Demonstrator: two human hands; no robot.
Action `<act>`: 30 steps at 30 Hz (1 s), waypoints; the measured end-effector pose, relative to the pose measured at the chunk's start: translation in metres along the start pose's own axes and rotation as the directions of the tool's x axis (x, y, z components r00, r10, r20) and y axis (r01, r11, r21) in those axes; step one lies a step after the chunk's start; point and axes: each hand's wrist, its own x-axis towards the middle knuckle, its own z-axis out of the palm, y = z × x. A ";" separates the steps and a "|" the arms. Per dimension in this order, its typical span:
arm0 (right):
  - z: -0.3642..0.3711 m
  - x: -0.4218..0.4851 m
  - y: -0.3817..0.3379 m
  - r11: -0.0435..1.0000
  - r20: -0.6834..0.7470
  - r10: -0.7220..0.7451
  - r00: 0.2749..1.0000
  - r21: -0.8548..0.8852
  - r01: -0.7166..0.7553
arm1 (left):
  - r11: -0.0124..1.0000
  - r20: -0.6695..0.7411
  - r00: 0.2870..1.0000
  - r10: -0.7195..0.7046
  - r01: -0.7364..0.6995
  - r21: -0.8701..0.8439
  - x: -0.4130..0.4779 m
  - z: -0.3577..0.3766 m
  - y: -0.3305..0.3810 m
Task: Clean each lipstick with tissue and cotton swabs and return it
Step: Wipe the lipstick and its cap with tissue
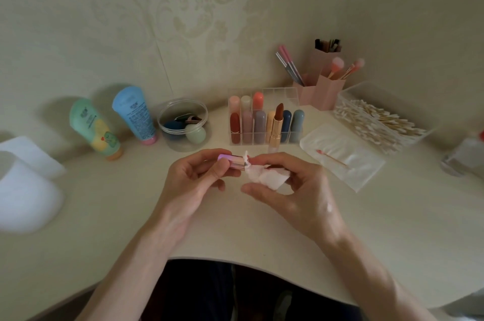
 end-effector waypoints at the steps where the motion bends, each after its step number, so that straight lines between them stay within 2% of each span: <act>1: 0.000 -0.001 0.002 0.998 -0.001 -0.026 1.000 -0.064 0.026 | 1.000 -0.003 1.000 -0.003 0.003 -0.005 0.000 0.000 0.000; 4: 0.003 -0.002 0.007 0.957 -0.053 -0.166 0.985 -0.251 0.148 | 1.000 -0.013 1.000 -0.011 0.011 -0.018 0.000 0.000 0.000; 7: 0.010 -0.002 0.011 0.927 -0.052 -0.267 0.962 -0.289 0.241 | 0.999 -0.026 0.999 -0.021 0.019 -0.051 0.000 0.000 0.000; 13: 0.011 -0.002 0.011 1.000 -0.024 -0.027 0.999 0.000 0.027 | 0.998 -0.029 0.999 0.015 -0.017 -0.067 0.001 0.000 -0.003; 18: 0.013 0.003 0.014 0.995 0.001 0.024 1.000 0.094 -0.024 | 0.992 0.000 0.994 0.113 -0.112 0.061 0.001 0.002 -0.006; 22: 0.005 0.003 0.008 0.950 0.152 0.158 0.976 0.245 -0.192 | 0.953 0.019 0.971 0.237 -0.236 0.190 0.000 0.002 -0.011; 24: 0.001 0.002 0.007 0.934 0.189 0.190 0.963 0.267 -0.237 | 0.937 0.037 0.963 0.266 -0.268 0.223 0.001 0.003 -0.014; 27: 0.004 0.004 0.009 0.971 0.081 0.124 0.989 0.195 -0.137 | 0.923 0.089 0.956 0.279 -0.293 0.251 0.002 0.004 -0.015; 30: 0.006 0.003 0.013 0.998 -0.019 0.013 1.000 0.056 -0.011 | 0.947 0.144 0.971 0.192 -0.221 0.233 0.004 0.005 -0.012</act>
